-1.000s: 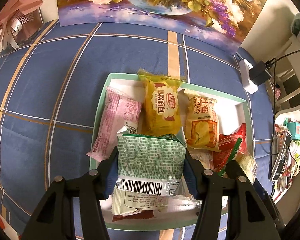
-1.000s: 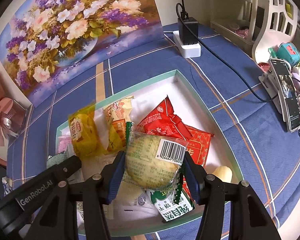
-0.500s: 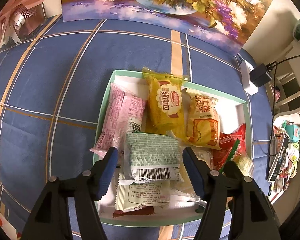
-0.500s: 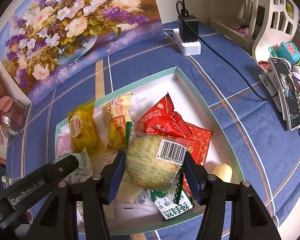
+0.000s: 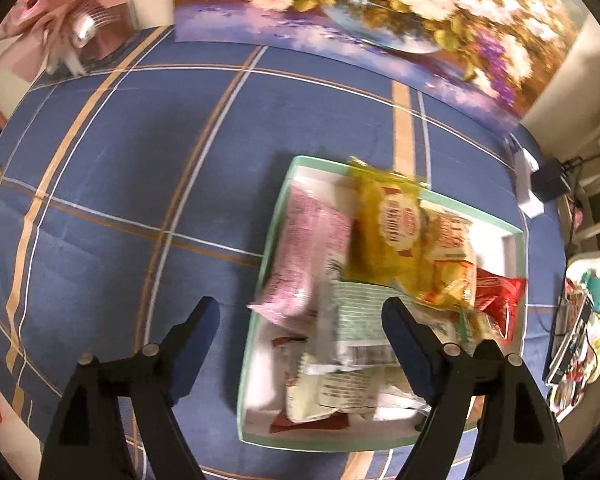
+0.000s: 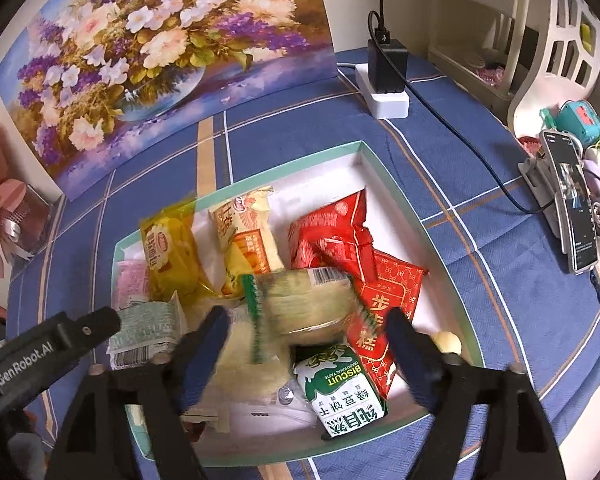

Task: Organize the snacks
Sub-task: 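Withdraw both open tools from the tray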

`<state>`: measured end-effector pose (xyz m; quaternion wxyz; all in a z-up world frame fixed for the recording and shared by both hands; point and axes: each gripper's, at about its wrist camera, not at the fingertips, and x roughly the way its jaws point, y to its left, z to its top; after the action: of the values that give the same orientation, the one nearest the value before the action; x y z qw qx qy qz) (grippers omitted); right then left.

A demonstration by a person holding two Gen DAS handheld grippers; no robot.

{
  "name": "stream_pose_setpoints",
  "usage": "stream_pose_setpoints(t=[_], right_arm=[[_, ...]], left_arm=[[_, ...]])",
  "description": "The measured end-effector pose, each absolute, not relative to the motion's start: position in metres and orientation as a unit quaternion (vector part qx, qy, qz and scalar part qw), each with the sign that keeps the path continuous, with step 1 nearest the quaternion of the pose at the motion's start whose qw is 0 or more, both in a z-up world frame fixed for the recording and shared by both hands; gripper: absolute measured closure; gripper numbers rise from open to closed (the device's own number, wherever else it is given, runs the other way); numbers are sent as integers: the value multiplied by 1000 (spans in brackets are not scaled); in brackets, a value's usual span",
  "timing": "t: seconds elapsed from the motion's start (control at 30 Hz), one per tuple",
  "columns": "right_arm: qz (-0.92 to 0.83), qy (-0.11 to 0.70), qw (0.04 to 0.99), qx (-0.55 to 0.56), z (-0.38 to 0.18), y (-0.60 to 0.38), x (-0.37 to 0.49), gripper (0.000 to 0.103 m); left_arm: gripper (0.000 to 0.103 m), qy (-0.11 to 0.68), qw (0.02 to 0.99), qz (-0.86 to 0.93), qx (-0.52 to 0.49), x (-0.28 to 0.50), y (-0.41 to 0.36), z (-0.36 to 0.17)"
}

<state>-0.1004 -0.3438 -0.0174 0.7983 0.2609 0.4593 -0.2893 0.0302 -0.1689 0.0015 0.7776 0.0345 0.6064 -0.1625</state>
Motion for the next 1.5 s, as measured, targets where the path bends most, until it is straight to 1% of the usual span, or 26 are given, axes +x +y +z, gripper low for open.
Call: stream_pose_setpoints(t=[0.03, 0.1, 0.17, 0.2, 0.23, 0.27, 0.33, 0.5, 0.83, 1.17, 1.33, 1.5], right_arm=[[-290, 460, 799, 257, -18, -343, -100, 10], [-290, 462, 799, 254, -18, -342, -99, 10], [-289, 461, 801, 251, -18, -342, -98, 8], [-289, 460, 802, 249, -17, -342, -98, 2], [-291, 458, 803, 248, -17, -341, -98, 0], [-293, 456, 804, 245, -16, -341, -98, 0], [-296, 459, 803, 241, -16, -341, -98, 0], [-289, 465, 803, 235, -18, -338, -95, 0], [-281, 460, 816, 210, -12, -321, -96, 0], [-272, 449, 830, 190, -9, -297, -112, 0], [-255, 437, 835, 214, -4, -284, -125, 0], [-252, 435, 837, 214, -3, -270, -141, 0]], left_arm=[[19, 607, 778, -159, 33, 32, -167, 1], [19, 607, 780, -149, 32, 35, -162, 0], [18, 602, 786, -137, 38, 37, -158, -2], [10, 595, 792, -126, 48, 38, -156, -2], [2, 586, 800, -116, 59, 38, -155, -2], [1, 574, 809, -104, 74, 38, -153, -2], [1, 565, 815, -90, 90, 41, -150, -3], [1, 554, 824, -94, 75, 45, -139, 0], [1, 521, 840, -116, 94, 33, -137, 6], [1, 520, 840, -131, 85, 18, -112, 13], [1, 524, 838, -142, 51, 9, -88, 17], [1, 513, 842, -150, 68, -11, -78, 21]])
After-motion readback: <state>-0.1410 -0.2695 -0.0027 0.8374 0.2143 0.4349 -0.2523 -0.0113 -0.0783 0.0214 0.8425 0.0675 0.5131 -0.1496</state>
